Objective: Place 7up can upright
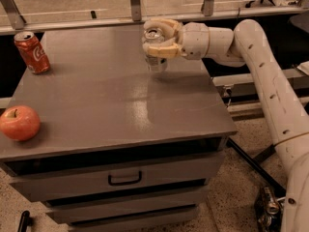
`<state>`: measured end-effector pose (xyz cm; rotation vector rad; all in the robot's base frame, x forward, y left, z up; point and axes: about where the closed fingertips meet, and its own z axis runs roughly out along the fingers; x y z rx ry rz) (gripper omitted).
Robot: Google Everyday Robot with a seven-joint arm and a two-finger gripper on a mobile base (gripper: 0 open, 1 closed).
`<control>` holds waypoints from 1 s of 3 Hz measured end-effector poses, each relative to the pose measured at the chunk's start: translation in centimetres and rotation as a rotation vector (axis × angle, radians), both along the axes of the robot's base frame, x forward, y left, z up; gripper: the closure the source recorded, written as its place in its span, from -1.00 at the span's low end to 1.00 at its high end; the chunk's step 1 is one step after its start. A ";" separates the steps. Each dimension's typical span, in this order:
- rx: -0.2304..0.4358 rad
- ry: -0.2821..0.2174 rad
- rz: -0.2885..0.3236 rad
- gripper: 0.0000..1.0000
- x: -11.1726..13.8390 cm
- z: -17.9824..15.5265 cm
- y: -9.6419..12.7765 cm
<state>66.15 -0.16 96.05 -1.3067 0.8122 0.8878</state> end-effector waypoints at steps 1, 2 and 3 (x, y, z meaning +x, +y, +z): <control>0.010 -0.010 -0.046 0.26 -0.1 -1.0 -0.3; 0.069 0.010 -0.106 -0.21 0.1 -2.5 -0.4; 0.080 0.015 -0.118 -0.67 0.3 -2.7 0.0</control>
Offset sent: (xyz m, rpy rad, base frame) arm 0.0066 -0.0133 -0.0463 0.1625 0.0427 -0.2004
